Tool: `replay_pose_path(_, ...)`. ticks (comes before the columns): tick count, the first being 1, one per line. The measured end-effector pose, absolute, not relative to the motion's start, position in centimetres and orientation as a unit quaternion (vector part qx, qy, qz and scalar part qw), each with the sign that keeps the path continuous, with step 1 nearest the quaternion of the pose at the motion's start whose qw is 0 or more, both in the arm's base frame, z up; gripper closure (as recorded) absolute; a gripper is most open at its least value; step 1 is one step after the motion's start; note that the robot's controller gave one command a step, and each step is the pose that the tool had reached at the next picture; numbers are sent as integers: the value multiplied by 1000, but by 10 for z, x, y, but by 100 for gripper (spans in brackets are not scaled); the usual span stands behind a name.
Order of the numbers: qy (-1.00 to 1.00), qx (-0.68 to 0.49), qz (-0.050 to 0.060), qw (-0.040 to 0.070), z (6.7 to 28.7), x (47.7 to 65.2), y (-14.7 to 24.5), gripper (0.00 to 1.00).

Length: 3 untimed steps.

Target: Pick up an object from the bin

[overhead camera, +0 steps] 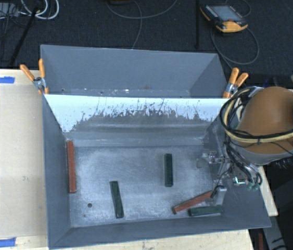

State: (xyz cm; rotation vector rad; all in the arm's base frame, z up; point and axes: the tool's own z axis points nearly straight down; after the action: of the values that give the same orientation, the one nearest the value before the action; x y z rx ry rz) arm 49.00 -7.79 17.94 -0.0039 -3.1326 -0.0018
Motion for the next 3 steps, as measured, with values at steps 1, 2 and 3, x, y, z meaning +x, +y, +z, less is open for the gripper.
replay_pose_path(1,-997,79,-1,5,66,491,-87,0)
replay_pose_path(2,-997,81,0,2,72,494,-87,100)
replay_pose_path(3,-921,391,1,3,72,517,-63,100)
